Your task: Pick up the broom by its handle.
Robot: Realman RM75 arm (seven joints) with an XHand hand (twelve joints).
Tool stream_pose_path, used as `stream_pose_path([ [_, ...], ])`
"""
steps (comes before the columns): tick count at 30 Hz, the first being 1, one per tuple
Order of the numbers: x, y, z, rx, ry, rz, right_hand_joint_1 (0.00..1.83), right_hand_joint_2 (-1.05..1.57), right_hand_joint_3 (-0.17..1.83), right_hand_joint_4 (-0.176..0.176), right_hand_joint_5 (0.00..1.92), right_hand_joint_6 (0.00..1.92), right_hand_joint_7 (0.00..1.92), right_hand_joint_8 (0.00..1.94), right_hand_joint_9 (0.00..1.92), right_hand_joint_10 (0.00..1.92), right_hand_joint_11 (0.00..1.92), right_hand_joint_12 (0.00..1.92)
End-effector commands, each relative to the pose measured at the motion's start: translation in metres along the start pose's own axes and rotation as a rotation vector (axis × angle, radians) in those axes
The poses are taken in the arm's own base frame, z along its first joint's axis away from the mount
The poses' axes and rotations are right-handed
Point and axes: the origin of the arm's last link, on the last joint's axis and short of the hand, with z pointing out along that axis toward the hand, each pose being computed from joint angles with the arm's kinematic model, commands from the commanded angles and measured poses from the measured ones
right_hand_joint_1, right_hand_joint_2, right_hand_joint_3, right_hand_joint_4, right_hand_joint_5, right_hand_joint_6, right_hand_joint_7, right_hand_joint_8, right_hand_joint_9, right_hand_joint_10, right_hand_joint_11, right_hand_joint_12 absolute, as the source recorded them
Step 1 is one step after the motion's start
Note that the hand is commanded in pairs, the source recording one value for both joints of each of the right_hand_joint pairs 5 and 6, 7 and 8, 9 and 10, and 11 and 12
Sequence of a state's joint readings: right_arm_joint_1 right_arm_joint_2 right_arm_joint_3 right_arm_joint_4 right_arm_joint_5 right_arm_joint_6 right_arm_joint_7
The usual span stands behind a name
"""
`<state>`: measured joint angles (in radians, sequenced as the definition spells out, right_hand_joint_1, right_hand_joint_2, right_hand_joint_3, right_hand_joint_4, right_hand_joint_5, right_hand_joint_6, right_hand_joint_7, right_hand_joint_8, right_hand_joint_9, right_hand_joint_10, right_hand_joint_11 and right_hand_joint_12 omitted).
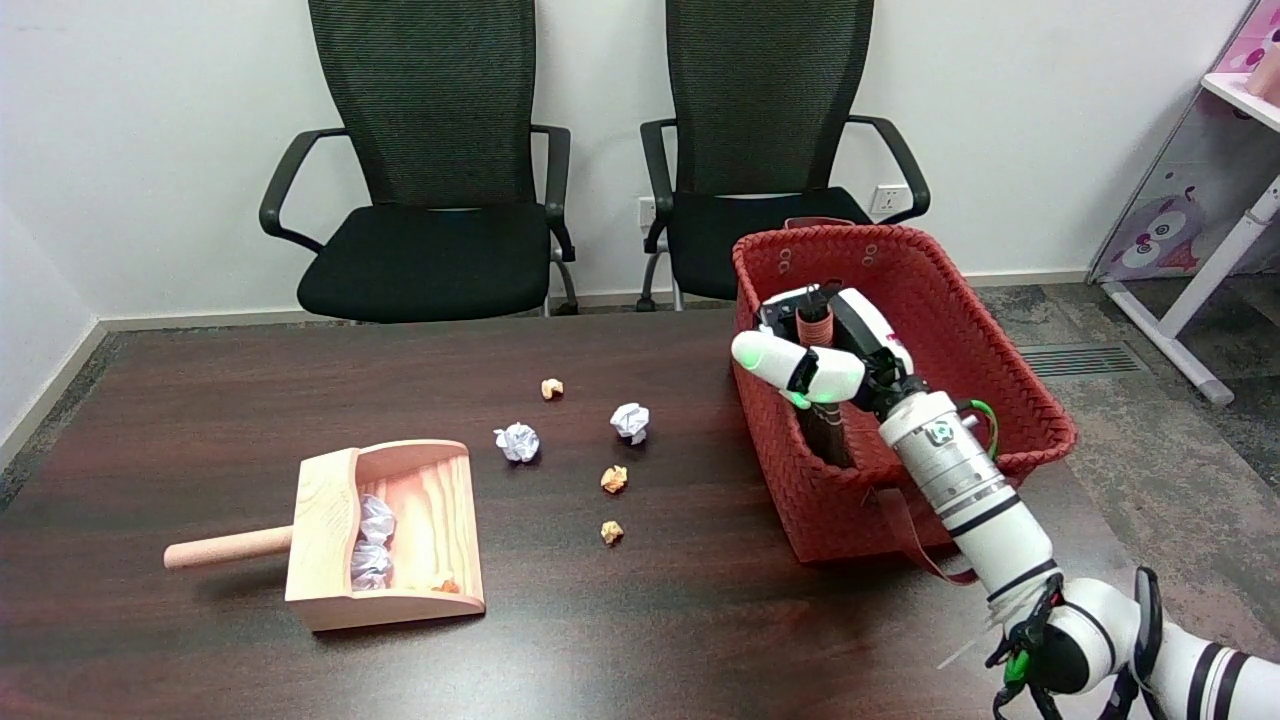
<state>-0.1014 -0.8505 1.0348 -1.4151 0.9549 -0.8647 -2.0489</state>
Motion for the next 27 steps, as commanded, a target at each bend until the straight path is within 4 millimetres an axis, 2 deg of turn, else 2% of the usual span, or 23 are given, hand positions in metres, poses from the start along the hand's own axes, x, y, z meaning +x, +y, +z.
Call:
stream_pose_path([
  [1, -0.001, -0.001, 0.006, 0.010, 0.007, 0.003, 0.81, 0.35, 0.73, 0.176, 1.65, 1.65, 1.65, 1.65, 1.84, 1.84, 1.86, 1.86],
  [3, -0.001, -0.002, 0.008, 0.013, 0.011, 0.007, 0.81, 0.36, 0.74, 0.176, 1.83, 1.83, 1.83, 1.83, 1.91, 1.91, 1.91, 1.91],
  [5, -0.001, -0.004, 0.010, 0.019, 0.012, 0.013, 0.80, 0.37, 0.75, 0.176, 1.92, 1.92, 1.92, 1.92, 1.92, 1.92, 1.92, 1.92],
  [9, -0.002, -0.011, 0.016, 0.045, 0.013, 0.022, 0.81, 0.38, 0.74, 0.176, 1.92, 1.92, 1.92, 1.92, 1.92, 1.92, 1.92, 1.92],
  [11, -0.003, -0.015, 0.018, 0.055, 0.022, 0.026, 0.83, 0.42, 0.72, 0.162, 1.92, 1.92, 1.92, 1.92, 1.92, 1.92, 1.92, 1.92],
  [13, -0.002, -0.021, 0.021, 0.066, 0.041, 0.016, 0.84, 0.57, 0.73, 0.176, 1.92, 1.92, 1.92, 1.92, 1.92, 1.92, 1.92, 1.92],
  [16, 0.001, -0.036, 0.026, 0.098, 0.081, -0.008, 0.90, 0.82, 0.91, 0.176, 1.92, 1.92, 1.92, 1.92, 1.92, 1.92, 1.92, 1.92],
  [20, 0.009, -0.059, 0.034, 0.122, 0.120, 0.003, 0.94, 1.07, 1.04, 0.176, 1.92, 1.92, 1.92, 1.92, 1.92, 1.92, 1.92, 1.92],
  [24, 0.021, -0.084, 0.042, 0.145, 0.163, -0.073, 0.95, 1.15, 1.11, 0.176, 1.92, 1.92, 1.92, 1.92, 1.92, 1.92, 1.92, 1.92],
  [27, 0.031, -0.107, 0.048, 0.190, 0.195, -0.056, 0.95, 1.18, 1.14, 0.176, 1.92, 1.92, 1.92, 1.92, 1.92, 1.92, 1.92, 1.92],
])
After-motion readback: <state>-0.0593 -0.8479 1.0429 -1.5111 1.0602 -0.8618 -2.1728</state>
